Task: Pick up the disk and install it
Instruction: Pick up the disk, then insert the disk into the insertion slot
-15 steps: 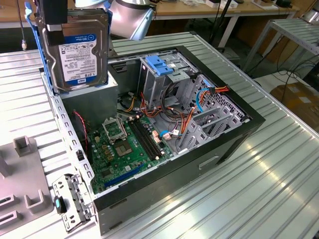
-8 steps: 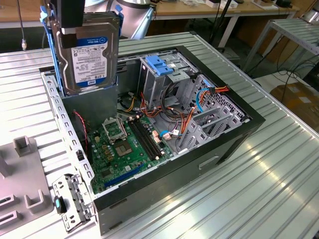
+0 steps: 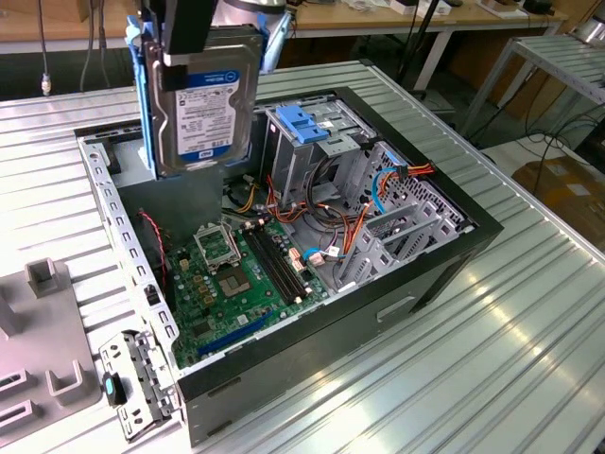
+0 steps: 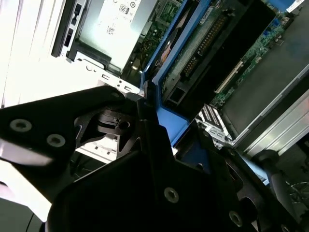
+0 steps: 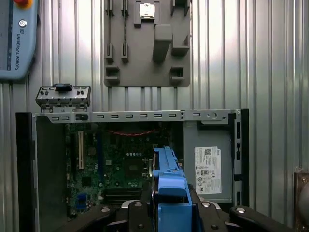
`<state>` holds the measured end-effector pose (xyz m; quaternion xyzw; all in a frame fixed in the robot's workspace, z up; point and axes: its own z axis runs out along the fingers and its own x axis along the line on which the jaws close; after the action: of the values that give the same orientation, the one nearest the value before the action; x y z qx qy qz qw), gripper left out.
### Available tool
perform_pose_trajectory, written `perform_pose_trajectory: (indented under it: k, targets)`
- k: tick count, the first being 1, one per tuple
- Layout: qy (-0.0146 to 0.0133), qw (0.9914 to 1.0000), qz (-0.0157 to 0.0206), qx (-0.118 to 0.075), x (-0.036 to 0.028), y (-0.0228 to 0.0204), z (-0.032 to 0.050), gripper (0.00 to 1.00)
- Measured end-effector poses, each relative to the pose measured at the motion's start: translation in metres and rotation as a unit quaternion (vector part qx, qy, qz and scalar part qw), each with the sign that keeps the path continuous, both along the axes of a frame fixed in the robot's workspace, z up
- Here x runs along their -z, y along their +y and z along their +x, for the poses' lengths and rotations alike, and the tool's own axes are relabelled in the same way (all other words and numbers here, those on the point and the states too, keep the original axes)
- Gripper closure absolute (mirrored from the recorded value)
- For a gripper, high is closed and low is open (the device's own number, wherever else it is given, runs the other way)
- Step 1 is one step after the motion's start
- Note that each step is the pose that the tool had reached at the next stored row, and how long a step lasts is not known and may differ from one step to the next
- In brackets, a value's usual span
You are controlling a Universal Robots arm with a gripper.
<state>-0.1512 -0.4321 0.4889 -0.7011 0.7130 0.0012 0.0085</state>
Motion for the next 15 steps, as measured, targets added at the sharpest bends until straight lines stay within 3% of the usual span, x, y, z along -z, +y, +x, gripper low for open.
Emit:
perform_pose_trajectory:
  k: [6,15]
  targets:
    - [0.0,1.0,-0.0001,0.0,0.0012,-0.0012,0.0215,0.63]
    - [0.0,1.0,-0.0002,0.0,0.0012,-0.0012,0.0233,0.63]
